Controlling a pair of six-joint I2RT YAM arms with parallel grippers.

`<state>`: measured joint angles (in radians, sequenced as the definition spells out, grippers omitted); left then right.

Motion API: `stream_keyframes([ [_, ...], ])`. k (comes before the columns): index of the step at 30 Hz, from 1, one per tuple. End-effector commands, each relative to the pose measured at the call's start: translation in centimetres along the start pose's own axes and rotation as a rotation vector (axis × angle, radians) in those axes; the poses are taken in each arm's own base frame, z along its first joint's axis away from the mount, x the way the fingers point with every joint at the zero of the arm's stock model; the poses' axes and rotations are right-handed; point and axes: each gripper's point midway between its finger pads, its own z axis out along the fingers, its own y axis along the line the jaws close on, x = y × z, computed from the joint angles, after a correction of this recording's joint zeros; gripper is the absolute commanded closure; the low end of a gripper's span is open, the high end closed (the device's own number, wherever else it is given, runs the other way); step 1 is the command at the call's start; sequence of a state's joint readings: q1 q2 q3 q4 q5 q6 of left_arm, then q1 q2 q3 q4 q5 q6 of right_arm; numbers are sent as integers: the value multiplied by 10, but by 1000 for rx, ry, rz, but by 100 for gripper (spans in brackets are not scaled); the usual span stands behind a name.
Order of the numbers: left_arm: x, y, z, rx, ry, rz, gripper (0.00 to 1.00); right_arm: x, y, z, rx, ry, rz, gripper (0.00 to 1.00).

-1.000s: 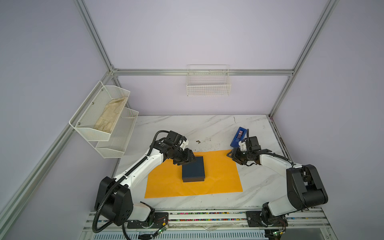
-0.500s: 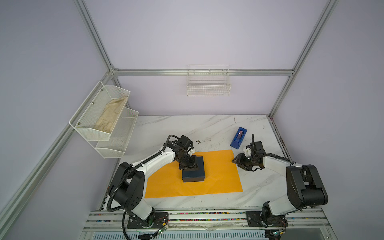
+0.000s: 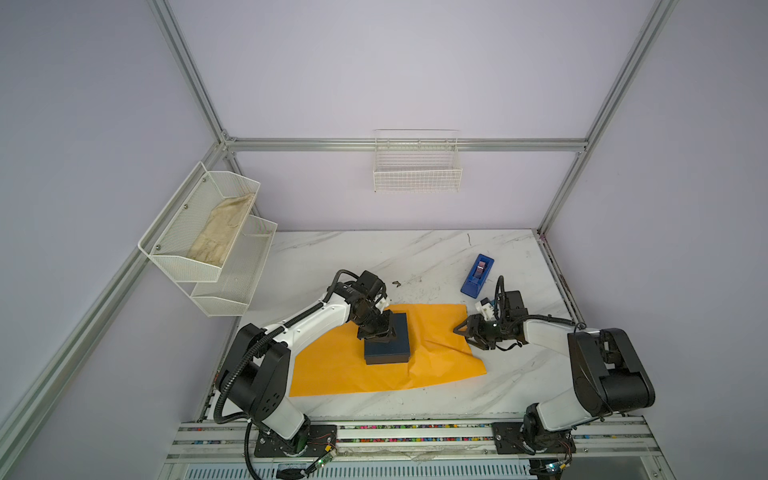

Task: Wrap the gift box in paper

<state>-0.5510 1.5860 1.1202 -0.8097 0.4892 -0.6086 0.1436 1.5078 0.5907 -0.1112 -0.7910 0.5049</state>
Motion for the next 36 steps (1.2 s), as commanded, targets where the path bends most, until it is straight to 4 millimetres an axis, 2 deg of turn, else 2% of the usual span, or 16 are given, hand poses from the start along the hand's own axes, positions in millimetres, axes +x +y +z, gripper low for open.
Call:
stream_keyframes([
  [1, 4, 11, 6, -44, 20, -13, 70, 20, 3, -4, -12, 40, 18, 45],
  [5, 5, 12, 7, -47, 22, -18, 70, 25, -7, -14, 63, 10, 24, 42],
  [11, 6, 13, 6, -50, 21, -19, 71, 37, -3, -24, 48, -3, 27, 42],
  [17, 6, 14, 6, -52, 20, -22, 71, 49, -8, -23, 25, 5, 47, 42],
  [19, 6, 14, 6, -53, 19, -23, 71, 48, -17, -24, 79, -8, 51, 43],
  [21, 7, 14, 5, -52, 19, -23, 71, 48, -17, -23, 73, -8, 47, 43],
  [25, 7, 15, 7, -56, 23, -24, 72, 37, -16, -20, 66, -38, 25, 43],
  [28, 6, 14, 6, -54, 20, -23, 72, 20, -8, -17, 55, -68, -28, 44],
  [31, 7, 14, 6, -54, 20, -22, 73, 3, -3, -19, 77, -113, -68, 49],
  [33, 7, 13, 5, -51, 19, -21, 74, -6, 1, -24, 90, -145, -84, 57],
  [36, 7, 12, 4, -48, 17, -20, 75, -9, 10, -27, 73, -153, -100, 67],
])
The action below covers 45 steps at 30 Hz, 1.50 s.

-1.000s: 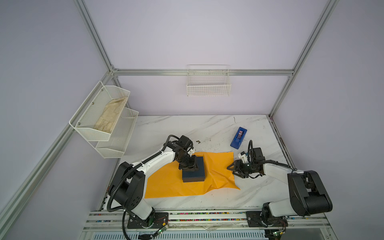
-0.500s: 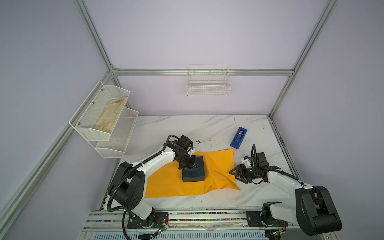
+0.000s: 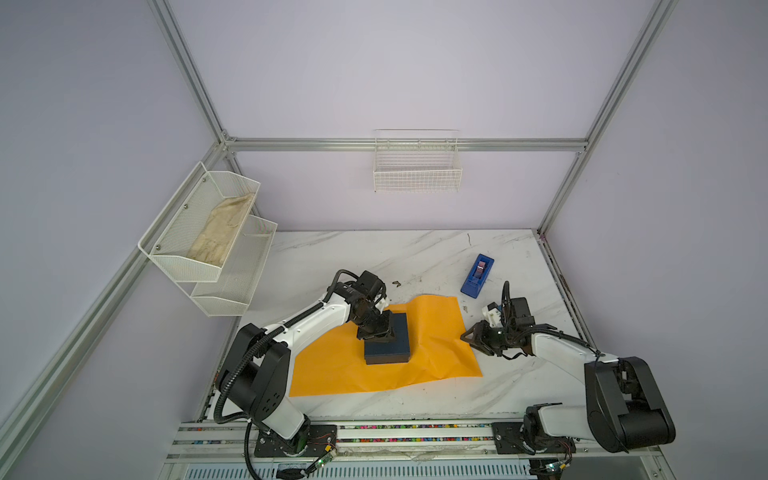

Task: Wrap the gift box in paper

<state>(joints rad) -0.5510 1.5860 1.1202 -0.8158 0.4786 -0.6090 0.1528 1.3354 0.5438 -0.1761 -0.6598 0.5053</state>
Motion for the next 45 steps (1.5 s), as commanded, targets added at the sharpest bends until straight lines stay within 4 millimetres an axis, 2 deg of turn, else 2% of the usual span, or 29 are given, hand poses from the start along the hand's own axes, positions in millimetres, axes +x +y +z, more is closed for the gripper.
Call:
stream_keyframes([
  [1, 6, 9, 3, -33, 14, -15, 75, -13, 13, -5, -16, -45, -57, 70],
  [5, 4, 8, 2, -31, 9, -14, 75, -9, 17, -6, -38, -27, -58, 79],
  [10, 5, 8, 2, -33, 10, -15, 76, -12, 12, -10, 12, -50, -61, 84],
  [16, 5, 8, 2, -32, 11, -13, 76, 1, 7, -3, -15, -5, -26, 81],
  [20, 5, 8, 3, -33, 11, -13, 76, 12, -3, 2, 6, 24, 11, 80],
  [24, 5, 8, 3, -32, 11, -14, 76, 16, -15, 0, 68, 22, 23, 80],
  [30, 5, 6, 0, -24, 5, -10, 76, 13, -10, -6, 57, -3, 22, 87],
  [33, 2, 2, -5, -21, -12, -6, 75, 8, 1, -11, 39, -20, 7, 95],
  [35, -3, -5, -13, -12, -34, 2, 69, 3, 14, -17, 18, -34, -14, 100],
  [40, -19, -32, -44, 28, -113, 36, 62, -3, 53, -27, -20, -54, -75, 100],
  [43, -30, -51, -62, 63, -161, 55, 58, 0, 81, -29, -37, -51, -118, 100],
  [45, -36, -62, -73, 88, -190, 63, 53, 5, 101, -29, -58, -47, -137, 100],
])
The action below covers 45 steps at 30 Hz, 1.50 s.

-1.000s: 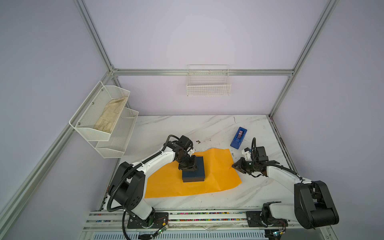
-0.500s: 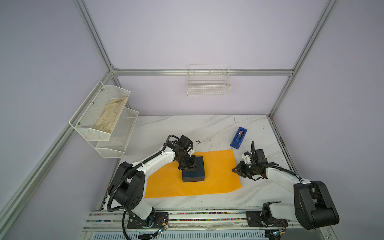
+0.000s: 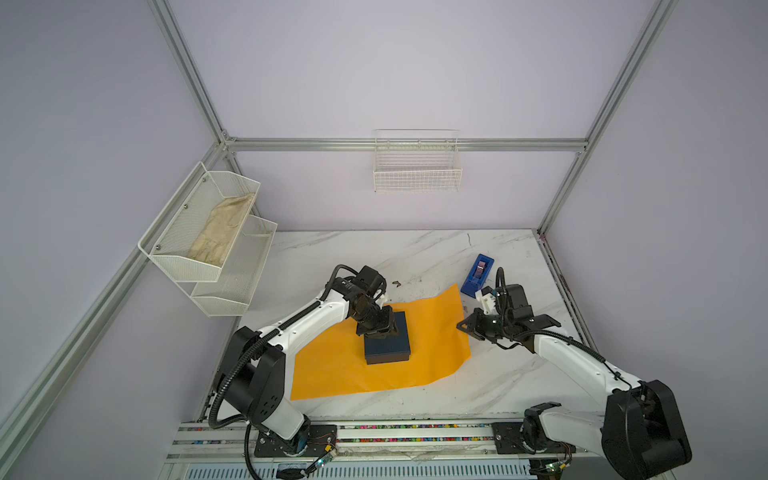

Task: Wrap the gift box in paper

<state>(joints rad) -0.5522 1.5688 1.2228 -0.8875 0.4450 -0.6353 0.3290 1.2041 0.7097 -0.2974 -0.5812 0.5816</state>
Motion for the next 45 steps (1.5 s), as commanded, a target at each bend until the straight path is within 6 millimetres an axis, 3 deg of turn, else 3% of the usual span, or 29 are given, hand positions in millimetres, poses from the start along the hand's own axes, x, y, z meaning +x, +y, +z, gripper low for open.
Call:
stream_keyframes([
  [1, -29, -51, -52, 110, -150, 68, 52, 2, 31, -3, -14, -6, -8, 100],
  [7, -50, -93, -75, 229, -211, 97, 45, 18, 92, 10, -77, 17, -70, 100],
  [11, -57, -110, -70, 256, -206, 114, 39, 34, 121, 24, -104, 49, -105, 100],
  [14, -58, -108, -58, 225, -199, 112, 36, 46, 134, 34, -125, 69, -116, 100],
  [18, -56, -94, -45, 156, -192, 100, 37, 57, 143, 44, -129, 89, -126, 100],
  [22, -54, -62, -37, 4, -201, 84, 40, 62, 147, 47, -128, 96, -140, 100],
  [26, -56, -46, -35, -79, -212, 78, 42, 65, 143, 55, -101, 110, -142, 100],
  [35, -61, -40, -28, -115, -206, 76, 68, 67, 143, 58, -92, 115, -152, 100],
  [45, -65, -36, -26, -129, -210, 79, 83, 72, 150, 59, -103, 133, -174, 100],
])
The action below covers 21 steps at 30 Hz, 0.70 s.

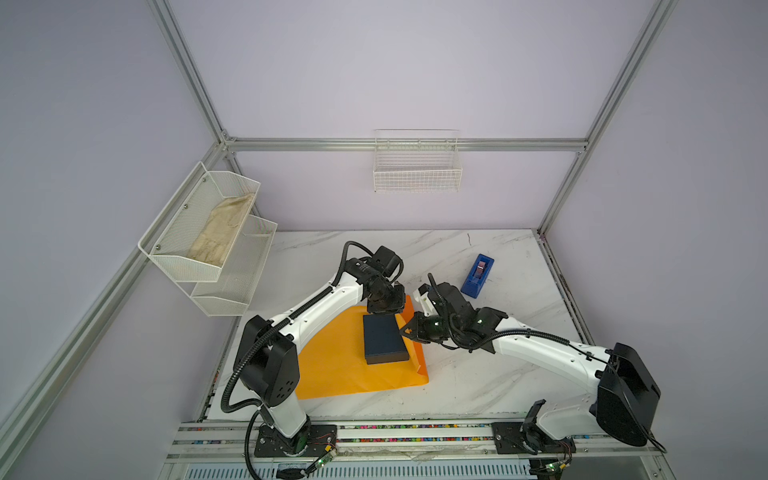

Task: Wrap the gift box in paper

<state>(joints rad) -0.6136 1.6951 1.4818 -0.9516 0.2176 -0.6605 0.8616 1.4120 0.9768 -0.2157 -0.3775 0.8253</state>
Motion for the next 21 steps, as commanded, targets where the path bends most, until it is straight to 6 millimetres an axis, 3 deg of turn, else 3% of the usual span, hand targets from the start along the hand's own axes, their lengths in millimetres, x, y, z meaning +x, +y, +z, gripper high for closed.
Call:
stream_keyframes([
  [1, -16, -7, -14, 10, -60, 20, 82, -5, 11, -1, -14, -16, -16, 100],
  [2, -16, -5, -14, 7, -61, 15, 80, -4, 12, -1, -17, -12, -20, 100],
  [4, -17, -3, -15, 5, -61, 8, 64, -2, 14, 1, -19, -4, -26, 100],
  [9, -18, -5, -17, 14, -65, 10, 63, 0, 14, 5, -18, 5, -27, 100],
  [21, -14, 8, -14, -11, -54, 1, 92, 0, 17, 5, -21, 8, -40, 98],
])
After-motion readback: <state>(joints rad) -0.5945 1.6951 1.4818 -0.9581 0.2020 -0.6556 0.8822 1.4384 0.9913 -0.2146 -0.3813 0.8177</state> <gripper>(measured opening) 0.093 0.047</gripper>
